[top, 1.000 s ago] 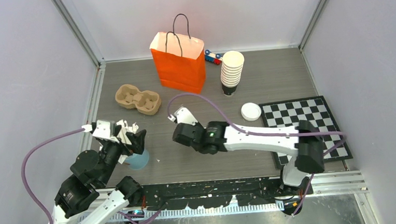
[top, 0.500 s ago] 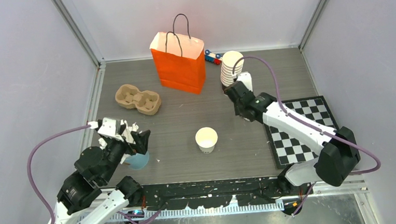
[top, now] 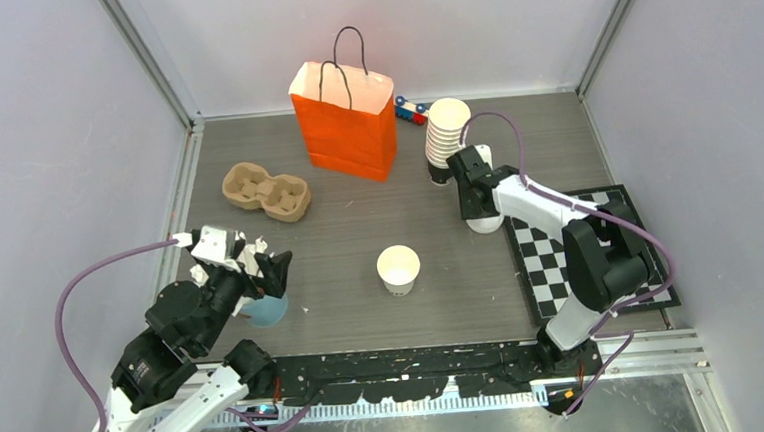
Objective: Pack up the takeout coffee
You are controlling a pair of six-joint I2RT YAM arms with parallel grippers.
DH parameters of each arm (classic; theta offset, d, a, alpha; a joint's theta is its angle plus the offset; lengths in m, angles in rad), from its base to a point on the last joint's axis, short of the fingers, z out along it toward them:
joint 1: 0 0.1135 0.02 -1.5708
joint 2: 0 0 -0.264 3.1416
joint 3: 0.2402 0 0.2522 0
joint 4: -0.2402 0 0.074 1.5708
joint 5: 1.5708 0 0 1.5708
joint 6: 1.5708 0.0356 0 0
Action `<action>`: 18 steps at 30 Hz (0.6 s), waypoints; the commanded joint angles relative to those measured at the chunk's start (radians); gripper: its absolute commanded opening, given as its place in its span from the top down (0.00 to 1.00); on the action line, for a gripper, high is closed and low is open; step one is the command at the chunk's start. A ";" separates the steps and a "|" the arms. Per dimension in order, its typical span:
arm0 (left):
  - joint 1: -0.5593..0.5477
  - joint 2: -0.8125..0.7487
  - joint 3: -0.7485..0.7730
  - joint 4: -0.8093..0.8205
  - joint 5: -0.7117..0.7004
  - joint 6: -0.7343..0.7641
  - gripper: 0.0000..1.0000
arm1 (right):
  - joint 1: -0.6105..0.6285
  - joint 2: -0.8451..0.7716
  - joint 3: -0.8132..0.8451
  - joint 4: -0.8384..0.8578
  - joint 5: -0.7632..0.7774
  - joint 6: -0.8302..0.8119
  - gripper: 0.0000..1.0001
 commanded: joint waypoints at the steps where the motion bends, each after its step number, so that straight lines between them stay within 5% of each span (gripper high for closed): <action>1: -0.002 -0.004 -0.004 0.061 0.016 0.009 0.02 | -0.011 -0.002 0.046 0.059 -0.048 -0.042 0.58; 18: -0.002 0.001 -0.002 0.055 0.007 0.012 0.02 | -0.080 0.054 0.107 0.053 -0.216 -0.112 0.64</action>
